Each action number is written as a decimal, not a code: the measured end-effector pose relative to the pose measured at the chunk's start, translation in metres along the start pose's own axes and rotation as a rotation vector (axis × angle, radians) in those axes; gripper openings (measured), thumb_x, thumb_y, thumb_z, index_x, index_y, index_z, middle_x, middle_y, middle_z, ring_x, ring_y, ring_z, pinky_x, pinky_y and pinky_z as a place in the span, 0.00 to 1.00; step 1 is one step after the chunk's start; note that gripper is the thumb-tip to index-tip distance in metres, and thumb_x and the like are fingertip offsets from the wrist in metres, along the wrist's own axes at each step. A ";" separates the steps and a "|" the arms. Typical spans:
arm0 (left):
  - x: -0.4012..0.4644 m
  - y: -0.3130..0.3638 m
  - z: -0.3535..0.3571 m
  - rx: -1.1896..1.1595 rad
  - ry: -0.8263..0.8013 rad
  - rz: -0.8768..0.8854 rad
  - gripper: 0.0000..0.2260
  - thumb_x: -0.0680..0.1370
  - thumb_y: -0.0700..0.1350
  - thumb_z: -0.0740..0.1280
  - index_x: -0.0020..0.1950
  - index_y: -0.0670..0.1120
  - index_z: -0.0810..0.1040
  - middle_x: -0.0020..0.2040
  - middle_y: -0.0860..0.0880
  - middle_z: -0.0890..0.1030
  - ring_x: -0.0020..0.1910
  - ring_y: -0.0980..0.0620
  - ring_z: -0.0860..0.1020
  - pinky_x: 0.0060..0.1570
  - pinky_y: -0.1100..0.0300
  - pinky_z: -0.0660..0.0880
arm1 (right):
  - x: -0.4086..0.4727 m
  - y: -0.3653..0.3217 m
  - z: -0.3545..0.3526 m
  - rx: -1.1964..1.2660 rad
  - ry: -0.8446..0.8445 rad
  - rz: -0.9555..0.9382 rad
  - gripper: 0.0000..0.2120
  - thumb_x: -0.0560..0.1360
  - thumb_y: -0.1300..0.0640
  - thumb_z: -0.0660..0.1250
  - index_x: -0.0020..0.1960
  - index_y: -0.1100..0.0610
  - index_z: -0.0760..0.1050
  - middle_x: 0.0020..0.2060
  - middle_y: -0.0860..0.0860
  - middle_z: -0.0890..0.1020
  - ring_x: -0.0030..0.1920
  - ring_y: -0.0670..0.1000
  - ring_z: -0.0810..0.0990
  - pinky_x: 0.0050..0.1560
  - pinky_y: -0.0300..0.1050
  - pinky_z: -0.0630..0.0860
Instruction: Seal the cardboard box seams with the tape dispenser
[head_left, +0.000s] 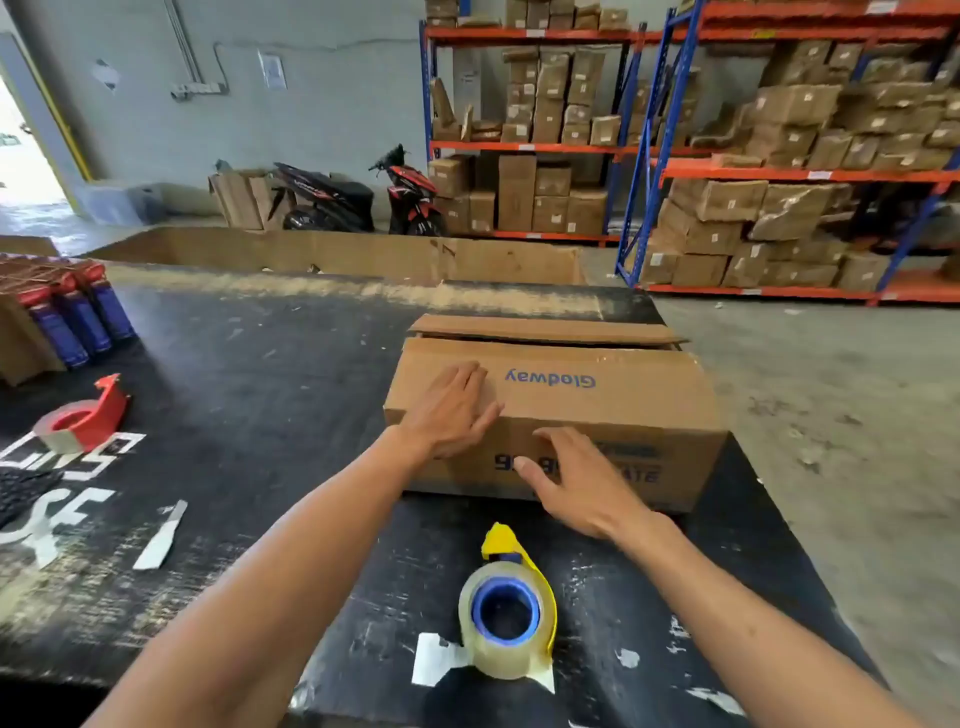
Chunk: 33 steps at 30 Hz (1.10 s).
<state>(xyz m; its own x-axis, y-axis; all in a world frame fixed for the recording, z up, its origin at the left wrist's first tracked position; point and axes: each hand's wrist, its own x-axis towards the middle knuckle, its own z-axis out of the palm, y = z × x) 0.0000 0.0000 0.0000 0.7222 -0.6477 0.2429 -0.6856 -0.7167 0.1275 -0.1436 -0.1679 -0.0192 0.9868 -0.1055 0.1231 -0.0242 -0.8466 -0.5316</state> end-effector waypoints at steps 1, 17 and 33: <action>0.001 -0.002 0.008 0.013 -0.004 0.014 0.31 0.83 0.58 0.54 0.76 0.36 0.61 0.77 0.38 0.64 0.75 0.41 0.62 0.75 0.51 0.54 | -0.006 0.004 0.012 0.005 -0.056 0.051 0.33 0.79 0.35 0.59 0.76 0.54 0.65 0.70 0.51 0.71 0.72 0.52 0.68 0.71 0.50 0.67; 0.001 -0.013 0.034 0.139 0.055 0.086 0.29 0.84 0.57 0.49 0.71 0.34 0.68 0.70 0.35 0.71 0.69 0.36 0.69 0.73 0.46 0.61 | -0.032 0.021 0.072 -0.087 -0.589 0.163 0.19 0.71 0.49 0.74 0.57 0.53 0.71 0.54 0.52 0.70 0.57 0.56 0.75 0.52 0.46 0.69; 0.005 -0.020 0.037 0.162 0.008 0.102 0.34 0.82 0.60 0.41 0.72 0.35 0.68 0.71 0.36 0.71 0.71 0.37 0.69 0.74 0.46 0.61 | 0.000 0.013 -0.028 0.603 -0.336 0.434 0.20 0.64 0.60 0.68 0.56 0.57 0.73 0.44 0.54 0.78 0.38 0.50 0.77 0.42 0.47 0.72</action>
<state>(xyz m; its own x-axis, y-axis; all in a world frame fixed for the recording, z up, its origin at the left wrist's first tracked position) 0.0206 0.0019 -0.0371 0.6482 -0.7176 0.2546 -0.7313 -0.6798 -0.0543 -0.1484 -0.1934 -0.0026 0.9069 -0.1163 -0.4049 -0.4198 -0.3298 -0.8456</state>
